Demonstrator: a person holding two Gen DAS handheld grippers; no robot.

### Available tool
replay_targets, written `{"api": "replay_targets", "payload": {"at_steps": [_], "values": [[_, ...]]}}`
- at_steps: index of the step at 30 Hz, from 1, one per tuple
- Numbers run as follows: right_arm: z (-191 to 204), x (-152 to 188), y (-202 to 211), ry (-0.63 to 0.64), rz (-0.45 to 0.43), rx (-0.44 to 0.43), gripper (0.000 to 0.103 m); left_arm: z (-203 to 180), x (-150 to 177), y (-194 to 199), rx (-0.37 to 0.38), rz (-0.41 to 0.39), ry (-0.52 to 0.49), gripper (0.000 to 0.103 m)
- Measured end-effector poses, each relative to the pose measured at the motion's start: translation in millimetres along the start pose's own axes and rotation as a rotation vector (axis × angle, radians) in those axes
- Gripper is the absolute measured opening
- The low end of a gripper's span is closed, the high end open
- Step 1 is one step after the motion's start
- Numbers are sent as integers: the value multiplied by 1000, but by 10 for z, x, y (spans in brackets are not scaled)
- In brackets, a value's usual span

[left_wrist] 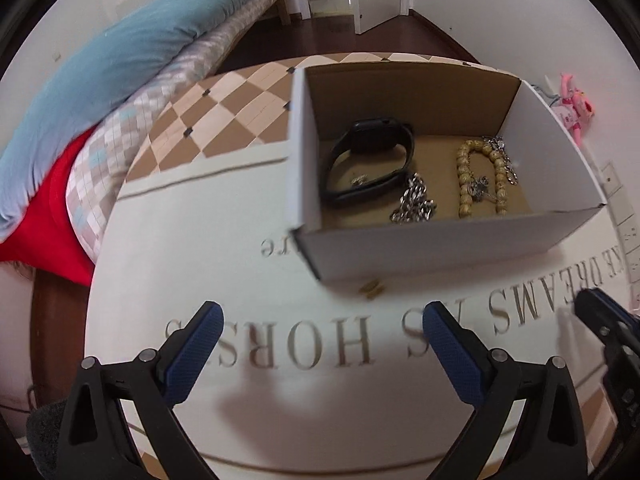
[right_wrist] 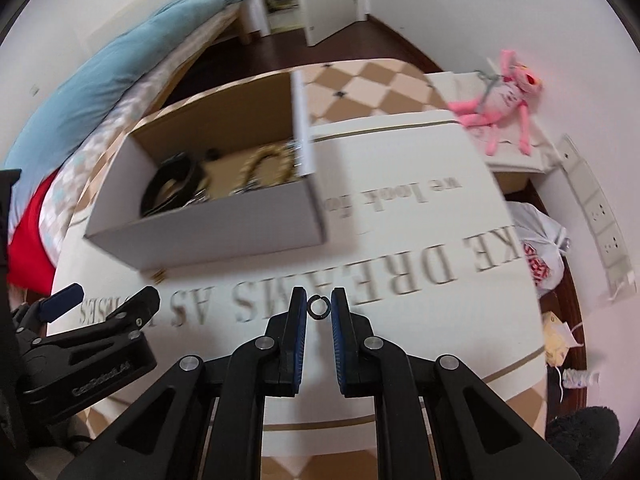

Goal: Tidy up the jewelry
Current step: 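Grasp another gold earring with the left tool while the right tool holds a black ring, then lower the earring into the box with the left tool while the right tool releases its ring there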

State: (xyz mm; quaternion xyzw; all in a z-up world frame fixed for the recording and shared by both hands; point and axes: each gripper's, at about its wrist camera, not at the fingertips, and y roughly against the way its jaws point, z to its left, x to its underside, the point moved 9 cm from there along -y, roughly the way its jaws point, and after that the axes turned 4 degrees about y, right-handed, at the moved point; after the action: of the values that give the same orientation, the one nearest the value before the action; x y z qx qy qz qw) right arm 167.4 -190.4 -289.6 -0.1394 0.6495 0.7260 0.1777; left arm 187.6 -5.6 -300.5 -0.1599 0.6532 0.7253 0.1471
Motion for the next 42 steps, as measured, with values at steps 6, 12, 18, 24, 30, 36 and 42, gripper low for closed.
{"api": "replay_targets", "payload": {"at_steps": [6,12,18,24,30,36,42], "values": [[-221,1,-6,-60,-8,19,13,-43,-32,-81,-44,-5,3,75],[-353,22,4,-84,-10,25,13,-84,-25,-108,-47,0,28,66],[-431,13,22,-104,-16,33,13,-197,-42,-93,-1,-3,14,15],[-471,-3,87,-117,-29,34,13,-271,45,-43,49,7,13,10],[-387,-10,200,-111,-40,-1,13,-285,373,269,156,57,27,10],[-110,-193,439,-82,-64,-110,13,-200,110,778,260,31,48,10],[261,-718,505,-19,-49,-240,13,-42,-644,797,307,13,89,10]]}}
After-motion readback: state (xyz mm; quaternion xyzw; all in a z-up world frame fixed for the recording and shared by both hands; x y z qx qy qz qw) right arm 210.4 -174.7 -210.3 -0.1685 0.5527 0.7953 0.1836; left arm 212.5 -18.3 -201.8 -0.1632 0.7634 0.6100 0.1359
